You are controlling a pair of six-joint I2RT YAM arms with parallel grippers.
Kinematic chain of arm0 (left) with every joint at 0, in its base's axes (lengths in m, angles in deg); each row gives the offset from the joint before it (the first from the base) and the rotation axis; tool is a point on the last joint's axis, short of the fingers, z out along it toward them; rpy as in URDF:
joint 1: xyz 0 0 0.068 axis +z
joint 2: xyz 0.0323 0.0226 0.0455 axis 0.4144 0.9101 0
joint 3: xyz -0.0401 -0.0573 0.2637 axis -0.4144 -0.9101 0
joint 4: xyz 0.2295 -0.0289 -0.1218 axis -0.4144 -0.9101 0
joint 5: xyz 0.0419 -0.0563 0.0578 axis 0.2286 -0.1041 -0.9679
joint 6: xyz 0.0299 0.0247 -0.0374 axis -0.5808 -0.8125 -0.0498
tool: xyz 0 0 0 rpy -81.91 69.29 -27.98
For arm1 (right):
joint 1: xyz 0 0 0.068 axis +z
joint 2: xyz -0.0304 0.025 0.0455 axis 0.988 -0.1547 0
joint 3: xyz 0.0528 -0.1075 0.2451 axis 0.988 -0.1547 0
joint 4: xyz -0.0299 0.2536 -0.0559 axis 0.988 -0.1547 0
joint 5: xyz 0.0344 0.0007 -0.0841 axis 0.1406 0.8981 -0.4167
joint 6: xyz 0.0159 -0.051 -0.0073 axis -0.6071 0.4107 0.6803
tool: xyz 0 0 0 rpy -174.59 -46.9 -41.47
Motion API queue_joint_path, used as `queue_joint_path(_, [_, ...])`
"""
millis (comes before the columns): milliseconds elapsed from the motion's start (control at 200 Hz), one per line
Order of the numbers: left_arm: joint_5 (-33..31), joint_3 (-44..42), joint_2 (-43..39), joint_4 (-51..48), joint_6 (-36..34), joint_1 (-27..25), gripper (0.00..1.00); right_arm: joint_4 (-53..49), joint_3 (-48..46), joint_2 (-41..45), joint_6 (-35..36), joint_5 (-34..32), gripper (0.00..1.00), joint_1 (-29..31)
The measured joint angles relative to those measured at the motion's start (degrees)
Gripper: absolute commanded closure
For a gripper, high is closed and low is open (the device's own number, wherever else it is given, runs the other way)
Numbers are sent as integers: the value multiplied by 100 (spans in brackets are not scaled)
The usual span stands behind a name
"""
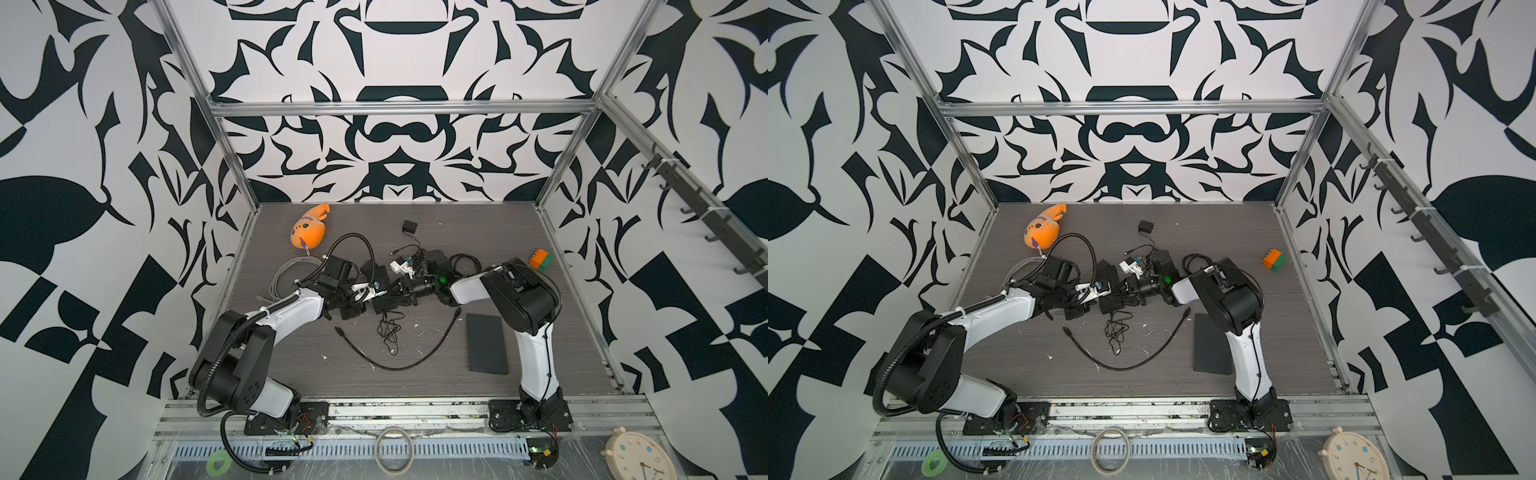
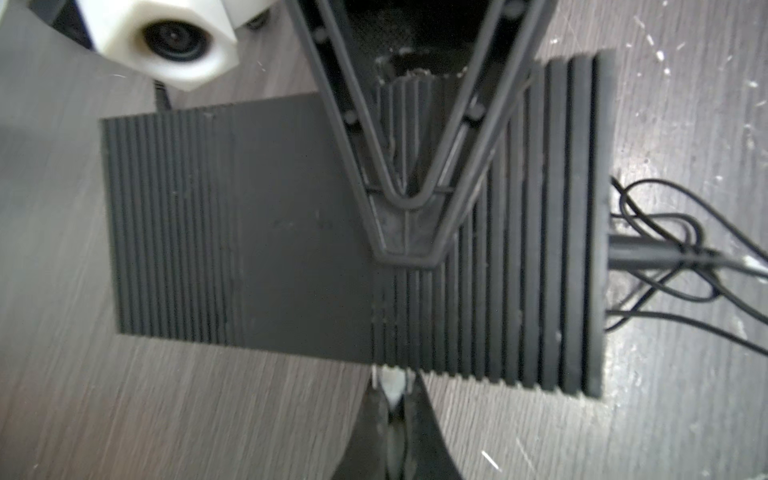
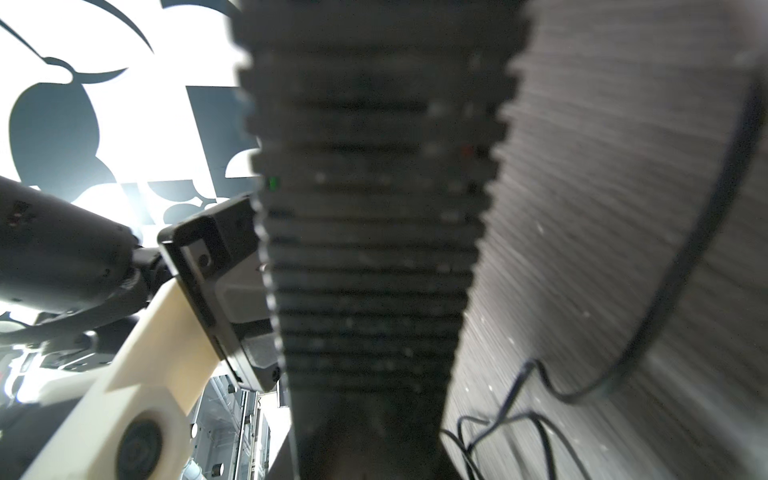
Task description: Insert the plug into the switch port
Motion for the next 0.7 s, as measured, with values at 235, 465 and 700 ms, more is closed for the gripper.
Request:
queue_joint_path(235, [-127,72,240,22,15,-24,100,-214,170,-166,-42,-24,98,37])
queue_joint_path(465, [-570,59,269,229,120,-24,100,1412,175,-669,-1394,0,97,42])
queue_joint_path(700, [-680,-461,-514,647,225,2,100,2632,133,-793,-2210,236,79,42])
